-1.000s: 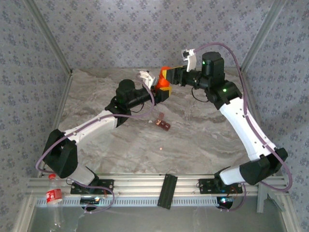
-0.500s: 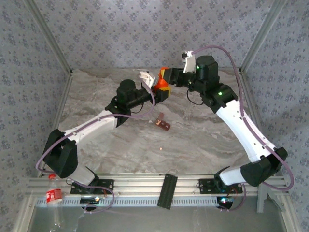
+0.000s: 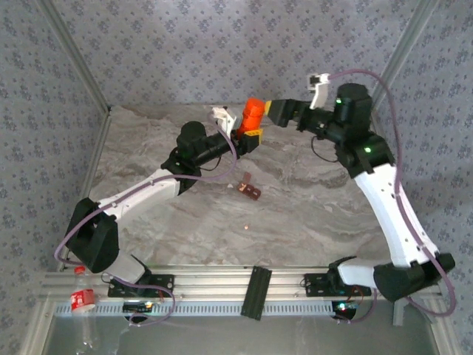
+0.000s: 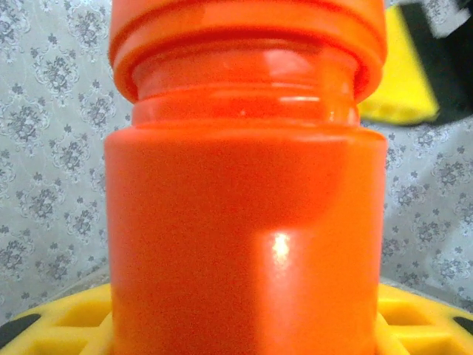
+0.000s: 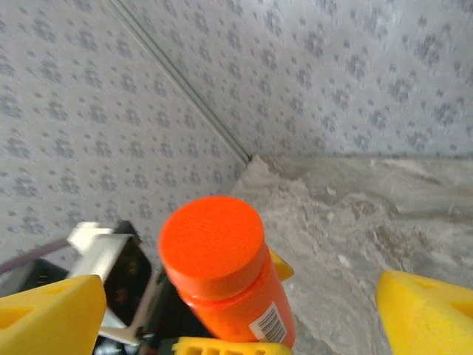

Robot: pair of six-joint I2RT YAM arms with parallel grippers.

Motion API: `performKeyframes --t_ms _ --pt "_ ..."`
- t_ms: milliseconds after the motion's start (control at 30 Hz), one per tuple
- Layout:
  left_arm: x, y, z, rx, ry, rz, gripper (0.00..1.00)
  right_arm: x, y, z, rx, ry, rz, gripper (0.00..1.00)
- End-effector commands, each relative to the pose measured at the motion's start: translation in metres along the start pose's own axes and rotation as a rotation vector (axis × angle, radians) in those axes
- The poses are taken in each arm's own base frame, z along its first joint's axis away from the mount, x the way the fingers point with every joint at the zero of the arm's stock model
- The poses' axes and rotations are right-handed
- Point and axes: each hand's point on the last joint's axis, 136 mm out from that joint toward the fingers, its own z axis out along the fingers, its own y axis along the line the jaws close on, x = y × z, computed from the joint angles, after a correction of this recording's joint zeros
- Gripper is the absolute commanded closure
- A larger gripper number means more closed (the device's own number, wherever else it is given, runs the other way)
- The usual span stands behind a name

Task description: Sort the pills into containers

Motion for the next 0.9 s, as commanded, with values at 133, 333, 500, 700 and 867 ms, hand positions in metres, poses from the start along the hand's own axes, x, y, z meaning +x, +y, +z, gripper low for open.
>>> performKeyframes --t_ms 133,333,500,700,867 --pt "-0.046 -0.026 -0.005 0.156 -0.108 0.022 1.00 -0.002 0.014 -0.013 -0.248 0.048 -0.129 0.04" --pt "-0.047 -0.029 -0.005 0.241 -0.109 -0.054 1.00 -0.003 -0.003 0.007 -0.276 0.081 -0.111 0.05" --pt "-0.049 -0.029 -0.004 0.244 -0.112 -0.060 1.00 -0.002 0.000 0.014 -0.306 0.079 -0.087 0.08" --pt "-0.047 -0.029 -0.002 0.251 -0.102 -0.063 1.00 -0.008 -0.001 0.020 -0.261 0.057 -0.046 0.17" --pt "-0.041 -0.030 0.000 0.256 -0.083 -0.063 1.00 -0.014 -0.006 0.027 -0.221 0.066 -0.006 0.25"
